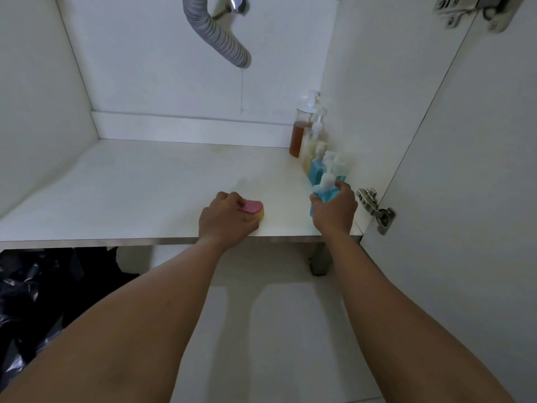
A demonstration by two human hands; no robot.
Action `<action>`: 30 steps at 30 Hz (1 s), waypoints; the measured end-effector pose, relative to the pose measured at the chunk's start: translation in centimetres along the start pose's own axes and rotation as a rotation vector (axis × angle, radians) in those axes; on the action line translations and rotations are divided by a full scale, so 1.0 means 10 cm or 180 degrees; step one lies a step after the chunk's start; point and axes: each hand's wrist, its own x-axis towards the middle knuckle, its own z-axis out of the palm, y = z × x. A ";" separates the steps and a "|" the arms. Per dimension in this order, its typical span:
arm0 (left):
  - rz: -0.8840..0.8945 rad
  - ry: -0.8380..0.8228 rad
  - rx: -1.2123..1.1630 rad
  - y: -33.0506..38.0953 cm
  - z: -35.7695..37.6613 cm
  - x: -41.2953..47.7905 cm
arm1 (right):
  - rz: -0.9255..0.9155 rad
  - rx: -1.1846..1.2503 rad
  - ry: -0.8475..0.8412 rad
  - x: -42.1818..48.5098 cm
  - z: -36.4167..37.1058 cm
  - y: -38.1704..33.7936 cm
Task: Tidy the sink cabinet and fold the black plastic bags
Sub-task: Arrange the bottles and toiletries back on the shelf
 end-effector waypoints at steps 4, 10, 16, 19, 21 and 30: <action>0.0314 0.0198 0.0111 -0.07 0.15 0.05 | 0.0041 0.0041 0.0210 0.10 0.11 0.11; 0.0370 0.0410 0.0373 -0.09 0.21 0.07 | -0.0048 -0.0076 0.0530 0.26 0.29 0.22; 0.0366 0.0428 0.0352 -0.09 0.21 0.07 | -0.0254 -0.0065 0.0715 0.18 0.38 0.27; 0.0393 0.0411 0.0364 -0.10 0.21 0.07 | -0.0268 0.0169 0.0782 0.10 0.35 0.31; 0.0376 0.0399 0.0372 -0.09 0.20 0.06 | -0.0317 0.0138 0.0871 0.04 0.32 0.32; 0.0289 0.0422 0.0342 -0.06 0.20 0.05 | -0.0851 -0.0705 0.0204 0.02 0.31 0.37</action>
